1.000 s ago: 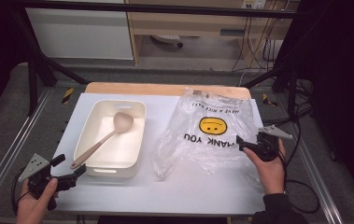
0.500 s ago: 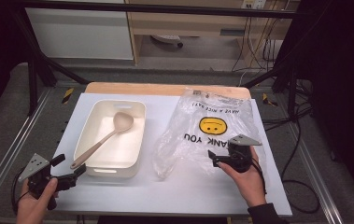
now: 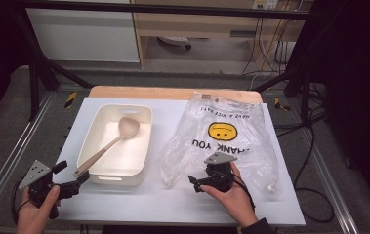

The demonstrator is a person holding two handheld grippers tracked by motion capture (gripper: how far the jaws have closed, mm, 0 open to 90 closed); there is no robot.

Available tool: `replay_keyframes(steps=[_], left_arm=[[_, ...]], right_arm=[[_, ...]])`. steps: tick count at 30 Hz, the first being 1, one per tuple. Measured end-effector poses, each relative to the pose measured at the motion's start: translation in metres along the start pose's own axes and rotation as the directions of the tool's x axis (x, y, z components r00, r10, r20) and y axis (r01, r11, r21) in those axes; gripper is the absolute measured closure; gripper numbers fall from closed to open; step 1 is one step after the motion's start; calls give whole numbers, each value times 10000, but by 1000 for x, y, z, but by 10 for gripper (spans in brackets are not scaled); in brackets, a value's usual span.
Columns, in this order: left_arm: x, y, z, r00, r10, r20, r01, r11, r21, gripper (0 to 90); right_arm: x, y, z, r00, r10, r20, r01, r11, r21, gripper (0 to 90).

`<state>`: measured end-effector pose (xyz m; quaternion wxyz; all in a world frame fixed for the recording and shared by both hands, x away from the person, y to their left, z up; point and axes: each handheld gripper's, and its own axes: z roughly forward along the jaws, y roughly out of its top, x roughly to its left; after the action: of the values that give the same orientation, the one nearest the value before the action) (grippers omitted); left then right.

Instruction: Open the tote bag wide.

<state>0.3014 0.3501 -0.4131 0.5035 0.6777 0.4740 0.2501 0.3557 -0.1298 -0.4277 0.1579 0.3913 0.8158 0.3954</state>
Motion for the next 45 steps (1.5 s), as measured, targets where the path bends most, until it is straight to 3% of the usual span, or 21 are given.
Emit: replay_keyframes(steps=[9, 16, 19, 22, 26, 30, 32, 34, 35, 37, 38, 43, 44, 45], left_arm=[[1, 1, -1, 10000, 41, -22, -41, 10000, -52, 43], [2, 0, -2, 10000, 8, -71, -9, 10000, -41, 43], [2, 1, -2, 10000, 16, -41, -16, 10000, -61, 43], [1, 1, -1, 10000, 77, 5, -76, 9998, -167, 43], [0, 2, -1, 9999, 121, 62, -120, 9998, -156, 43], [1, 1, -2, 9999, 88, 83, -87, 9998, -174, 43], [1, 1, -2, 9999, 76, 86, -75, 9998, -184, 43], [0, 2, -2, 9999, 71, 86, -70, 9998, -195, 43], [0, 2, -2, 9999, 92, 93, -90, 9998, -187, 43], [0, 2, -2, 9999, 92, 76, -91, 9998, -187, 43], [0, 2, -2, 9999, 107, 79, -106, 9998, -181, 43], [0, 1, -3, 9999, 90, 49, -89, 9998, -195, 43], [0, 1, -3, 10000, 81, 49, -80, 9998, -196, 43], [0, 1, -3, 10000, 87, 42, -86, 9998, -203, 43]], right_arm=[[42, -2, 20, 9933, -904, -717, 936, 9947, 422, 57], [66, 9, 39, 9825, -1733, -687, 1761, 9837, 361, 59], [69, 15, 42, 9773, -2057, -513, 2058, 9786, -42, 94], [70, 20, 50, 9783, -1929, -752, 1940, 9810, 72, 114], [72, 22, 64, 9736, -2020, -1060, 2080, 9769, 491, 235], [69, 23, 69, 9761, -1940, -976, 2000, 9783, 552, 482], [64, 22, 70, 9774, -1795, -1120, 1872, 9804, 616, 664], [62, 22, 72, 9799, -1645, -1129, 1722, 9831, 620, 702], [58, 22, 74, 9835, -1430, -1111, 1490, 9877, 481, 818], [56, 23, 76, 9849, -1334, -1099, 1387, 9895, 416, 840], [52, 26, 80, 9873, -955, -1269, 1004, 9944, 328, 863], [47, 37, 89, 9919, -653, -1087, 656, 9978, -10, 868], [43, 43, 95, 9940, -316, -1045, 297, 9994, -192, 870], [43, 43, 95, 9940, -316, -1045, 297, 9994, -192, 870]])
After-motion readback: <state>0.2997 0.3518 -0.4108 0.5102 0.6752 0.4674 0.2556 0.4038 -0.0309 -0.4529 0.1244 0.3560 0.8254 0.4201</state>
